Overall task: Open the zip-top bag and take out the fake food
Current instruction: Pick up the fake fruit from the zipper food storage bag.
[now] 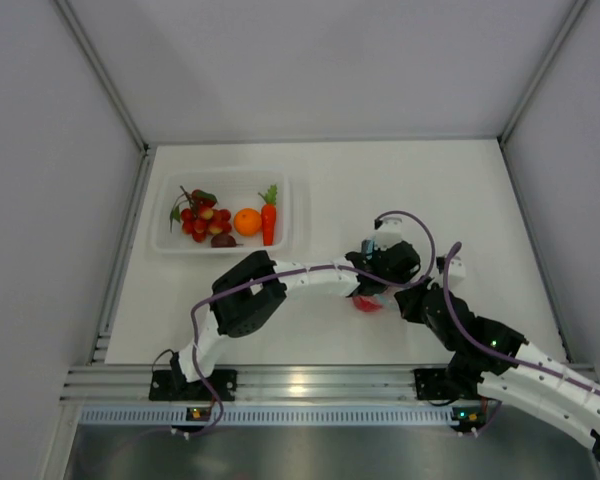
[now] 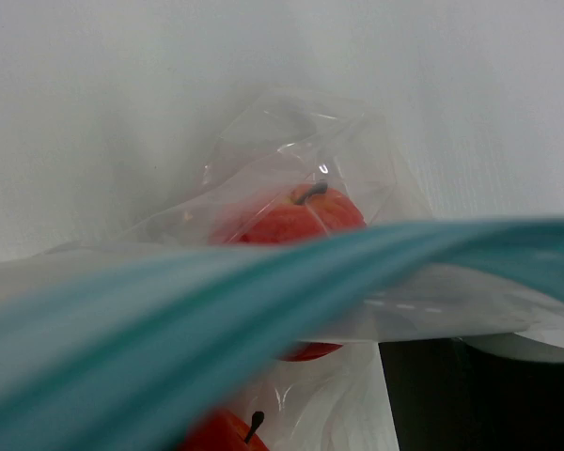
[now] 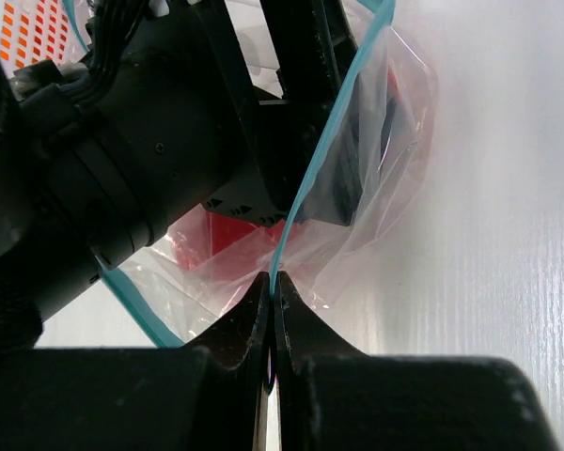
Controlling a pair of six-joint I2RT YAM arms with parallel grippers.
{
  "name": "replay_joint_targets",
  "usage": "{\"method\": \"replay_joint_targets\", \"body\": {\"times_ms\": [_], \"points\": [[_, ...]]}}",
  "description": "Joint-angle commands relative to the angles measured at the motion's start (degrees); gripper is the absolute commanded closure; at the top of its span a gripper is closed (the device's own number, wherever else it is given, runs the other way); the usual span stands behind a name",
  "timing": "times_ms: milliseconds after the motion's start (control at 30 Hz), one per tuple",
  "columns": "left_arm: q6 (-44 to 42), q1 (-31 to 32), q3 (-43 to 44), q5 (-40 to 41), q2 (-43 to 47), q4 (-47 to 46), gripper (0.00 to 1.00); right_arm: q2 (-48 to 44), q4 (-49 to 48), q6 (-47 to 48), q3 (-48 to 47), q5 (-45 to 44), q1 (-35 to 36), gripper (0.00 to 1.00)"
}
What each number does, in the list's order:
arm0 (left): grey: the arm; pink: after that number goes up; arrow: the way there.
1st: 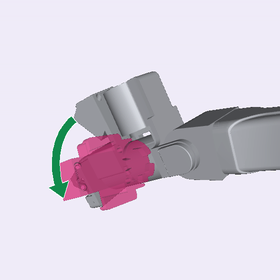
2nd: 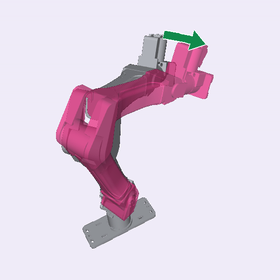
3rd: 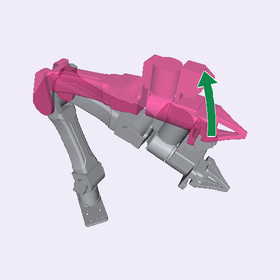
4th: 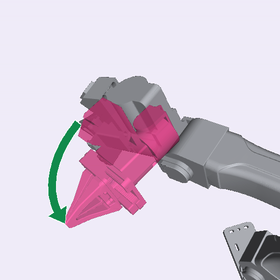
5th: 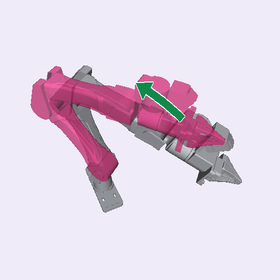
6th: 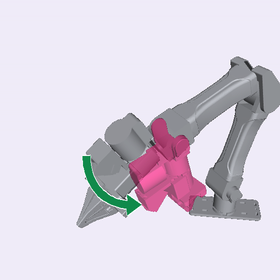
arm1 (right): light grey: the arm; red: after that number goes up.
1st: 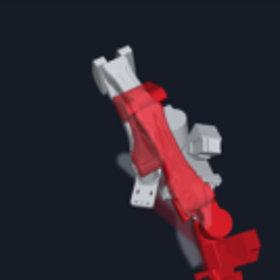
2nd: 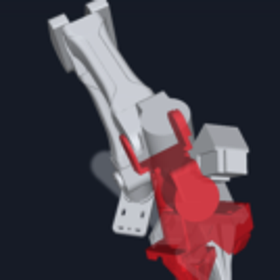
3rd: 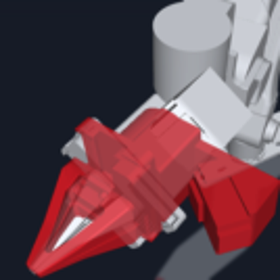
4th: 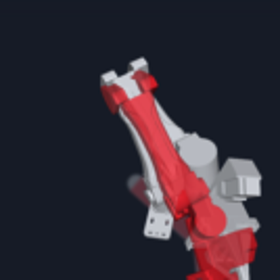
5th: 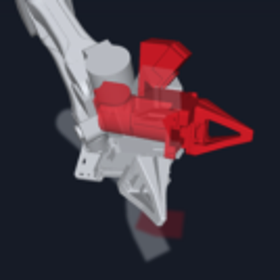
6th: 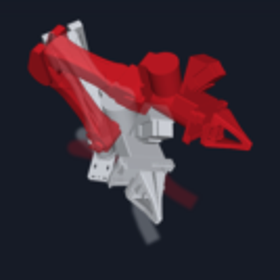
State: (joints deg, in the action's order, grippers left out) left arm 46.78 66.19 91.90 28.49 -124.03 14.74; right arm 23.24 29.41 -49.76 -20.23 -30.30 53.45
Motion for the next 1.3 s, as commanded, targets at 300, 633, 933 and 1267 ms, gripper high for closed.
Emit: {"method": "replay_joint_targets", "body": {"times_ms": [300, 633, 933, 1267], "points": [[-1.1, 0.0, 0.6, -0.9, -4.3, 2.7, 0.46, -1.3, 0.4, -0.7, 0.1, 0.5, -0.5, 1.00], [-2.7, -1.0, 0.6, -1.4, -5.0, 2.9, 0.86, -0.3, 0.5, 0.6, -1.0, 0.2, -0.5, 1.00], [-3.6, -0.5, -5.7, 0.0, 4.7, 2.4, 1.00, 4.2, 3.8, 4.3, -9.0, -3.9, -0.5, 1.00], [-7.2, 1.7, -21.9, 1.1, 22.0, -7.3, 1.00, 14.6, 1.8, 12.3, -18.2, -5.1, -0.8, 1.00]]}}
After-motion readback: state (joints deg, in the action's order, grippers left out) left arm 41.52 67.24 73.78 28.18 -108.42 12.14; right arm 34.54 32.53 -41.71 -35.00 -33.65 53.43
